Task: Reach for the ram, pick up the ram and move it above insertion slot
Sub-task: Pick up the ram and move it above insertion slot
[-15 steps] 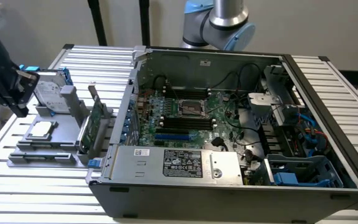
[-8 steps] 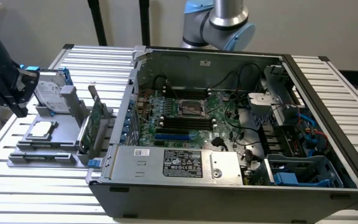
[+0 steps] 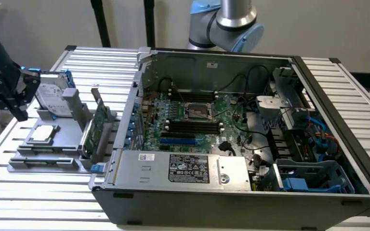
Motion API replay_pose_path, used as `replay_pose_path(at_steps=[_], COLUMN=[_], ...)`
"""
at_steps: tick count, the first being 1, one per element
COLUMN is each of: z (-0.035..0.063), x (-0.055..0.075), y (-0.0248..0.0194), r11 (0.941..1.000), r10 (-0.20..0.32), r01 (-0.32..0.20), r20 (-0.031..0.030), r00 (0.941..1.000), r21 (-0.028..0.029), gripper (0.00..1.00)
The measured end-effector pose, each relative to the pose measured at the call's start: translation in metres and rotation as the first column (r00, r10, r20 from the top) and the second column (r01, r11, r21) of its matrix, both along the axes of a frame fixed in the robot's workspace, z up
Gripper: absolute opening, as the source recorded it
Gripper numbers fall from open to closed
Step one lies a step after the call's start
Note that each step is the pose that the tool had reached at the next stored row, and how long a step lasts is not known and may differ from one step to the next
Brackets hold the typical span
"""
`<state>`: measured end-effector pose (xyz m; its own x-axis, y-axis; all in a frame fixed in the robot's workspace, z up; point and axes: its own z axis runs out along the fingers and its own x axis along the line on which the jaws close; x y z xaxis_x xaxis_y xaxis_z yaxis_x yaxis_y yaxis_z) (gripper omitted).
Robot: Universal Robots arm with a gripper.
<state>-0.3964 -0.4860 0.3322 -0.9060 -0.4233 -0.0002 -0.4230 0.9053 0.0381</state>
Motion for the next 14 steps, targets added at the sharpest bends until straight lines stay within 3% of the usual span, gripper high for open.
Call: replay_pose_path(at_steps=[3, 7, 10, 14], z=[0.0, 0.0, 0.0, 0.0], x=[0.0, 0.0, 0.0, 0.0], y=[0.0, 0.0, 0.0, 0.0], r11=[0.9985, 0.992, 0.9837, 0.9678], r10=[0.055, 0.126, 0.18, 0.252], r01=[-0.055, -0.126, -0.18, -0.252], r20=[0.0, 0.0, 0.0, 0.0], r00=[0.9985, 0.992, 0.9837, 0.9678], r21=[-0.0001, 0.0, 0.0, 0.0], gripper=[0.11, 0.11, 0.11, 0.11])
